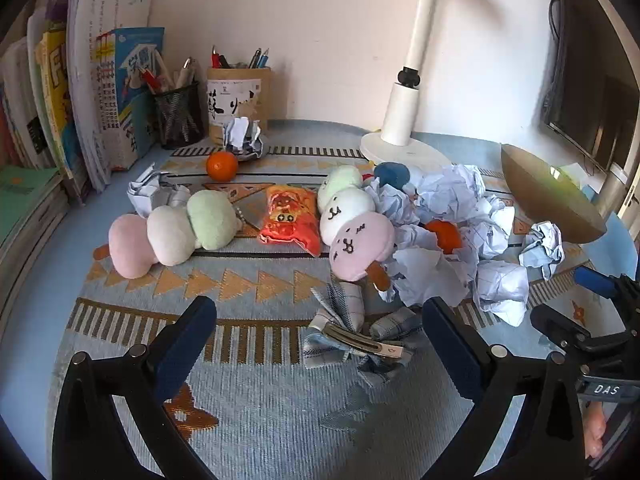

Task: Organize objects
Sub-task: 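Lower the left gripper onto the plaid cloth and close on it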

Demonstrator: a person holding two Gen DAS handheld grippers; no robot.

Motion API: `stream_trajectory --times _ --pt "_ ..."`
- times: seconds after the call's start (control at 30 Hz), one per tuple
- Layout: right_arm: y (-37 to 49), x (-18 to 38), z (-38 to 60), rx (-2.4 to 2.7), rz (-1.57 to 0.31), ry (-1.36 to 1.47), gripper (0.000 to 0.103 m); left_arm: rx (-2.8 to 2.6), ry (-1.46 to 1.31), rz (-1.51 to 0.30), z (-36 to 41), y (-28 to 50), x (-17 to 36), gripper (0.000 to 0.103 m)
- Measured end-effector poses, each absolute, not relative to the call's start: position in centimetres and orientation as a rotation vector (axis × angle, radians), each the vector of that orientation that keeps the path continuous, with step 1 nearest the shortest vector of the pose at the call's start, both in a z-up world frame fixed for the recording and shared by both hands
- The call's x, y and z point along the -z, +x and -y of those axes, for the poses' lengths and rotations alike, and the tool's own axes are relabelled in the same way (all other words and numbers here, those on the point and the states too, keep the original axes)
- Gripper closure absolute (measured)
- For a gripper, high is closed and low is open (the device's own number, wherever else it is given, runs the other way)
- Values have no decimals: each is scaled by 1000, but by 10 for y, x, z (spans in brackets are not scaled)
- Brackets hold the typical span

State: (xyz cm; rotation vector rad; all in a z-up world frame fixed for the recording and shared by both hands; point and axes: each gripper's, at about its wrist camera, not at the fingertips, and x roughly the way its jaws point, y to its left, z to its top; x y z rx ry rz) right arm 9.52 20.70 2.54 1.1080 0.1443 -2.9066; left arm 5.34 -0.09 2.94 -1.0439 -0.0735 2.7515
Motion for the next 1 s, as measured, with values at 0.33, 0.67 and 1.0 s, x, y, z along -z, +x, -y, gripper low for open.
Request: stream_trajectory --times 0.33,0.67,1.0 --pt "94 -25 -210 2926 -138 1128 0 -2750 -1050 78 4 54 -28 1" --pt "94 -25 -207 2932 -149 1127 0 -2754 -1051 81 3 54 -28 1" --pt "94 -24 -207 2935 -146 1124 0 -2754 -1050 85 3 54 -28 1"
